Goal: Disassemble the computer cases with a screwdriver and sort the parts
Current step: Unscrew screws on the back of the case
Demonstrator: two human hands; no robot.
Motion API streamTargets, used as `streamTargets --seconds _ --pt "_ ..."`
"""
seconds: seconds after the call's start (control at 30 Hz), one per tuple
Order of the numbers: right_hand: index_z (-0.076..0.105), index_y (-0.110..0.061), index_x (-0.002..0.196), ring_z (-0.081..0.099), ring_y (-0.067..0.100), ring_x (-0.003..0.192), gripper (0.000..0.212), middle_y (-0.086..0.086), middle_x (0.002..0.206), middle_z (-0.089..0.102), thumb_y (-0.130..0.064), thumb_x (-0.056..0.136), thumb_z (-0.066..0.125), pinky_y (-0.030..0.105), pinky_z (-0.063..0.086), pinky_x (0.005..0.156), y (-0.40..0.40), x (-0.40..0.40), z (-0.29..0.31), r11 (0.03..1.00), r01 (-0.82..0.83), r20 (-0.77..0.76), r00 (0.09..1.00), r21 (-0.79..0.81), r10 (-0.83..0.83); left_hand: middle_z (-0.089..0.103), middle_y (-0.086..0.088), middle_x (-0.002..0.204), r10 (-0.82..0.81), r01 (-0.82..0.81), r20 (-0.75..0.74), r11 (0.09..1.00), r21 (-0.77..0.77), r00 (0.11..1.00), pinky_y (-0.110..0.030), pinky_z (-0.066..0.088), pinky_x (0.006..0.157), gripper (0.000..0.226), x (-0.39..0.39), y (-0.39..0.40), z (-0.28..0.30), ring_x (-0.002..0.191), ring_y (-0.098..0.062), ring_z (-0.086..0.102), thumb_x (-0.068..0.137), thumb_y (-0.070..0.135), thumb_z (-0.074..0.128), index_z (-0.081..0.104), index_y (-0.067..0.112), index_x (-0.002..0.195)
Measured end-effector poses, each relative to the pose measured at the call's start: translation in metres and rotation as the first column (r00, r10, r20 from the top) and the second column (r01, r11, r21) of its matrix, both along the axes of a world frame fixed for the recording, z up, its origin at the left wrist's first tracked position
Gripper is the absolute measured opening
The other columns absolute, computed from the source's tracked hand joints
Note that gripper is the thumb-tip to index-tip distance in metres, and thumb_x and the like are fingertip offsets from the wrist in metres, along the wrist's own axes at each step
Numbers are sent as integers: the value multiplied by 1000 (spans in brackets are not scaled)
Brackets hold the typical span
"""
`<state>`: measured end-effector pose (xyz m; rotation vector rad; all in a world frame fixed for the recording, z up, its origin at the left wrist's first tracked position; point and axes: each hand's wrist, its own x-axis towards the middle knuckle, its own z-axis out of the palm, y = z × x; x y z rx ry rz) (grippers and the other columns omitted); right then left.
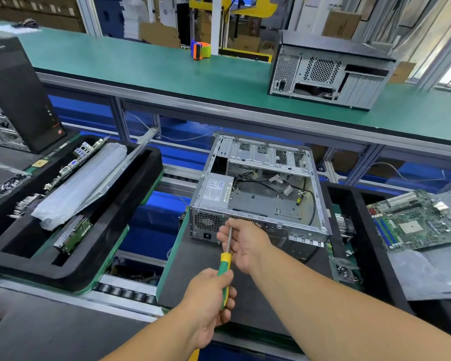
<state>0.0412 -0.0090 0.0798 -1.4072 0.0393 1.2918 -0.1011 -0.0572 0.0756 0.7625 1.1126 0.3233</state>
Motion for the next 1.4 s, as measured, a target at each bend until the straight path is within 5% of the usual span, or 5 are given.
streamTargets --seconds 0.27,0.6,0.8,1.07,1.4 --pt "58 -10 74 47 17 45 8 8 60 55 -8 81 54 24 36 41 -35 30 -5 968 197 340 909 155 -240 64 -9 76 -218 216 31 974 71 975 -28 45 52 13 -1 -6 7 63 -18 55 107 21 53 58 10 106" --pt "66 -4 72 42 17 51 26 13 67 60 -14 64 45 24 30 43 -69 56 -14 940 231 -68 973 252 -221 65 -7 77 -269 263 28 956 132 963 -28 46 52 21 16 -13 12 64 -16 56 106 23 55 56 5 115" --pt "76 1 104 40 14 51 28 9 71 64 -15 91 56 24 27 42 -70 58 -19 990 49 58 997 129 -57 64 -9 77 -339 338 -7 936 97 941 -26 38 47 8 36 -23 11 57 -17 55 105 20 50 53 13 108" --pt "75 -4 110 45 11 56 26 13 81 74 -11 104 51 24 35 51 -62 64 -14 988 -58 207 978 141 28 62 -17 84 -279 274 66 959 67 958 -35 58 62 3 52 -21 14 64 -26 65 107 11 50 51 9 108" --pt "76 -3 105 42 6 48 29 6 71 68 -3 103 48 19 33 46 -61 62 -15 989 -39 221 975 146 5 63 -18 89 -272 267 30 957 112 962 -35 59 65 13 51 -18 11 66 -25 67 106 15 56 53 7 115"
